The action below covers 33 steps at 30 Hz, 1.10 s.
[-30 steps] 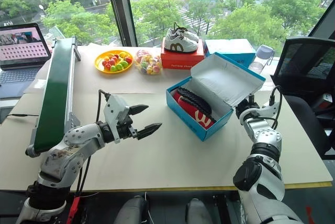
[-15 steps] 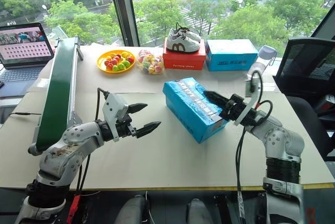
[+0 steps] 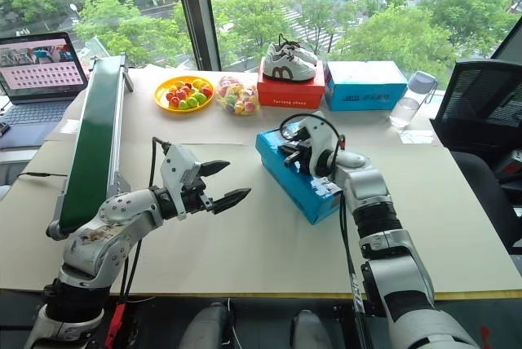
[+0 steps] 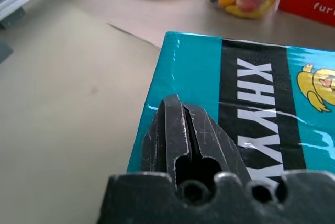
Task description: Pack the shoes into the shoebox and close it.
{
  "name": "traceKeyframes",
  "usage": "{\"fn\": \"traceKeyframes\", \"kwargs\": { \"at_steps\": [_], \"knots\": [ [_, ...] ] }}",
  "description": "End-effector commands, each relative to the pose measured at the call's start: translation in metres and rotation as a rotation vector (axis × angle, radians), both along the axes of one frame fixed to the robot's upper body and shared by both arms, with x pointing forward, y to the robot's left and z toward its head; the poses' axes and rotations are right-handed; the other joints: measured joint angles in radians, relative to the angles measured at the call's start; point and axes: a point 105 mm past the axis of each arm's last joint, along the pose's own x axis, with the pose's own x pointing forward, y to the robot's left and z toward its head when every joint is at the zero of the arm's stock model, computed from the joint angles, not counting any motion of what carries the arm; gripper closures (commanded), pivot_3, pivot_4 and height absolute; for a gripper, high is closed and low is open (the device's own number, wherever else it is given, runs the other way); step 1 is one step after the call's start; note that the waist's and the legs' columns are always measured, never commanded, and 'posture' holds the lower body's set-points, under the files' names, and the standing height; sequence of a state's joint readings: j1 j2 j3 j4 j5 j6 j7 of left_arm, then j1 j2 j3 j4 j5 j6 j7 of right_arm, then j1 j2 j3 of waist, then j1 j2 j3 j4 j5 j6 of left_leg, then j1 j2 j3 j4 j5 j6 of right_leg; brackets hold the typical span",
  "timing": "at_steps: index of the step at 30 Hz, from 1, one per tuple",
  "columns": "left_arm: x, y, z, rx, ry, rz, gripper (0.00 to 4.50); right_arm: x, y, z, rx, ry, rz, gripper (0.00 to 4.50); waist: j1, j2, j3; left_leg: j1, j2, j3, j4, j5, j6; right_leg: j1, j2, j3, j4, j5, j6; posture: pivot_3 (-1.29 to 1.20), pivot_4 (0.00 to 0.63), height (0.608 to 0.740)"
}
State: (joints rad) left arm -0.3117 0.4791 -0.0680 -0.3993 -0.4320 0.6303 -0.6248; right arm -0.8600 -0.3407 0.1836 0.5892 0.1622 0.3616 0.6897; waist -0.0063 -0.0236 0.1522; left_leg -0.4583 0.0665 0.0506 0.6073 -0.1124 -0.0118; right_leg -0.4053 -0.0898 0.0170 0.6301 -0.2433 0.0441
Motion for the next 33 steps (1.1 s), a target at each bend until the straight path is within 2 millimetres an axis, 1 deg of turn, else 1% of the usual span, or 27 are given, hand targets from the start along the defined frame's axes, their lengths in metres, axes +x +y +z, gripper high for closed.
{"fn": "traceKeyframes", "kwargs": {
  "at_steps": [1,2,3,5,7,12,13,15,18,19,20,21,22,24,26,27,28,29,31,32,33],
  "knots": [
    [-0.002,0.0,0.008,-0.01,-0.039,0.009,0.0,-0.004,-0.019,-0.061,-0.177,0.144,-0.054,4.42,-0.002,-0.001,-0.002,0.002,0.0,0.0,0.0,-0.001,-0.002,0.001,0.0,0.0,0.0,-0.001,-0.001,0.0,0.15,0.74],
    [-0.002,0.0,0.008,-0.012,-0.039,0.013,0.0,-0.002,-0.02,-0.063,-0.175,0.148,-0.07,4.42,-0.002,-0.002,-0.002,0.004,0.001,0.0,0.0,-0.003,-0.005,0.001,0.0,0.0,0.0,-0.003,-0.005,0.0,0.15,0.74],
    [-0.002,0.0,0.009,-0.013,-0.04,0.016,0.0,0.0,-0.022,-0.063,-0.181,0.144,-0.079,4.42,-0.002,-0.004,-0.003,0.005,0.001,0.0,0.0,-0.004,-0.006,0.001,0.0,-0.001,0.0,-0.005,-0.006,0.0,0.15,0.74],
    [-0.002,0.001,0.009,-0.014,-0.04,0.019,0.0,0.002,-0.024,-0.064,-0.19,0.135,-0.086,4.42,-0.002,-0.006,-0.005,0.008,0.0,0.0,0.0,-0.004,-0.006,0.003,-0.001,-0.001,0.0,-0.005,-0.005,0.0,0.15,0.74],
    [-0.001,0.001,0.008,-0.014,-0.04,0.023,0.0,0.004,-0.024,-0.061,-0.163,0.136,-0.09,4.42,-0.002,-0.008,-0.007,0.008,0.0,0.0,0.0,-0.004,-0.007,0.003,-0.001,-0.001,0.0,-0.005,-0.005,0.0,0.15,0.74],
    [-0.001,0.002,0.009,-0.018,-0.04,0.031,0.0,0.006,-0.026,-0.054,-0.143,0.115,-0.097,4.42,-0.002,-0.009,-0.008,0.008,0.001,0.0,0.0,-0.004,-0.007,0.003,-0.002,-0.002,0.0,-0.004,-0.007,0.0,0.15,0.74],
    [0.0,0.003,0.009,-0.019,-0.041,0.035,0.0,0.008,-0.028,-0.047,-0.127,0.093,-0.109,4.42,-0.002,-0.009,-0.008,0.008,0.001,0.0,-0.001,-0.004,-0.007,0.003,-0.002,-0.002,0.0,-0.003,-0.008,0.0,0.15,0.74],
    [0.001,0.004,0.01,-0.022,-0.045,0.047,0.0,0.01,-0.03,-0.027,-0.049,0.046,-0.119,4.42,-0.002,-0.009,-0.008,0.008,0.001,0.001,-0.001,-0.004,-0.007,0.003,-0.002,-0.002,0.0,-0.003,-0.008,0.0,0.15,0.74],
    [0.002,0.005,0.009,-0.027,-0.044,0.054,0.0,0.008,-0.032,0.013,0.099,-0.021,-0.103,4.42,0.002,-0.009,-0.008,0.005,0.0,0.001,-0.001,-0.004,-0.007,0.002,-0.002,-0.002,0.0,-0.003,-0.008,0.0,0.15,0.74],
    [0.002,0.005,0.009,-0.027,-0.043,0.054,0.0,0.005,-0.033,0.023,0.135,-0.035,-0.1,4.42,0.002,-0.008,-0.007,0.002,0.0,0.001,-0.001,-0.004,-0.007,0.001,-0.002,-0.001,0.0,-0.003,-0.008,0.0,0.15,0.74],
    [0.002,0.005,0.008,-0.026,-0.041,0.055,0.0,0.004,-0.036,0.034,0.178,-0.048,-0.108,4.42,0.002,-0.008,-0.007,-0.001,0.0,0.001,-0.001,-0.004,-0.006,0.0,-0.002,-0.001,0.0,-0.002,-0.006,0.0,0.15,0.74],
    [0.002,0.006,0.008,-0.026,-0.04,0.056,0.0,0.003,-0.039,0.042,0.211,-0.054,-0.117,4.42,0.001,-0.008,-0.007,-0.001,0.0,0.001,0.0,-0.002,-0.004,-0.001,-0.002,-0.001,0.0,0.001,-0.001,0.0,0.15,0.74],
    [0.002,0.006,0.007,-0.024,-0.039,0.057,0.0,0.002,-0.041,0.049,0.243,-0.061,-0.123,4.42,0.0,-0.007,-0.006,-0.002,0.0,0.001,-0.001,-0.002,-0.003,-0.001,-0.001,-0.001,0.0,0.001,-0.001,0.0,0.15,0.74],
    [0.002,0.007,0.006,-0.024,-0.036,0.065,0.0,-0.002,-0.048,0.077,0.392,-0.08,-0.135,4.42,-0.006,-0.005,-0.004,-0.002,0.001,0.001,-0.002,0.0,0.0,-0.003,-0.001,-0.001,0.0,0.001,-0.001,0.0,0.15,0.74],
    [0.003,0.008,0.004,-0.024,-0.033,0.075,0.0,-0.007,-0.053,0.097,0.531,-0.076,-0.128,4.42,-0.007,-0.005,-0.004,-0.002,0.001,0.001,-0.002,0.0,0.0,-0.003,-0.001,-0.001,0.0,0.0,-0.001,0.0,0.15,0.74],
    [0.003,0.009,0.003,-0.029,-0.029,0.081,0.0,-0.01,-0.058,0.105,0.594,-0.078,-0.126,4.42,-0.007,-0.005,-0.004,-0.002,0.001,0.001,-0.002,0.0,0.0,-0.003,-0.001,-0.001,0.0,0.0,-0.001,0.0,0.15,0.74],
    [0.004,0.011,0.001,-0.032,-0.024,0.094,0.0,-0.011,-0.069,0.108,0.634,-0.077,-0.152,4.42,-0.007,-0.005,-0.004,-0.002,0.001,0.001,-0.002,0.0,0.0,-0.003,-0.001,-0.001,0.0,0.0,-0.001,0.0,0.15,0.74],
    [0.004,0.013,-0.002,-0.035,-0.019,0.11,0.0,-0.011,-0.082,0.107,0.636,-0.092,-0.192,4.42,-0.007,-0.005,-0.004,-0.002,0.001,0.001,-0.002,0.0,0.0,-0.003,-0.001,-0.001,0.0,0.0,-0.001,0.0,0.15,0.74],
    [0.007,0.021,-0.007,-0.052,-0.009,0.173,0.0,-0.008,-0.112,0.096,0.51,-0.155,-0.324,4.42,-0.004,-0.005,-0.004,-0.002,0.001,0.002,-0.002,-0.001,-0.001,-0.003,-0.001,-0.001,0.0,0.0,-0.001,0.0,0.15,0.74],
    [0.011,0.029,-0.009,-0.059,-0.011,0.232,0.0,-0.008,-0.123,0.088,0.425,-0.178,-0.371,4.42,0.0,-0.005,-0.004,-0.002,0.001,0.002,-0.002,-0.003,-0.005,-0.002,-0.001,-0.001,-0.001,0.0,-0.001,0.0,0.15,0.74],
    [0.013,0.033,-0.01,-0.062,-0.013,0.272,0.0,-0.009,-0.13,0.083,0.372,-0.191,-0.395,4.42,0.003,-0.005,-0.004,-0.002,0.0,0.002,-0.002,-0.003,-0.005,-0.002,-0.002,-0.001,-0.001,-0.002,-0.004,0.0,0.15,0.74]
  ]
}}
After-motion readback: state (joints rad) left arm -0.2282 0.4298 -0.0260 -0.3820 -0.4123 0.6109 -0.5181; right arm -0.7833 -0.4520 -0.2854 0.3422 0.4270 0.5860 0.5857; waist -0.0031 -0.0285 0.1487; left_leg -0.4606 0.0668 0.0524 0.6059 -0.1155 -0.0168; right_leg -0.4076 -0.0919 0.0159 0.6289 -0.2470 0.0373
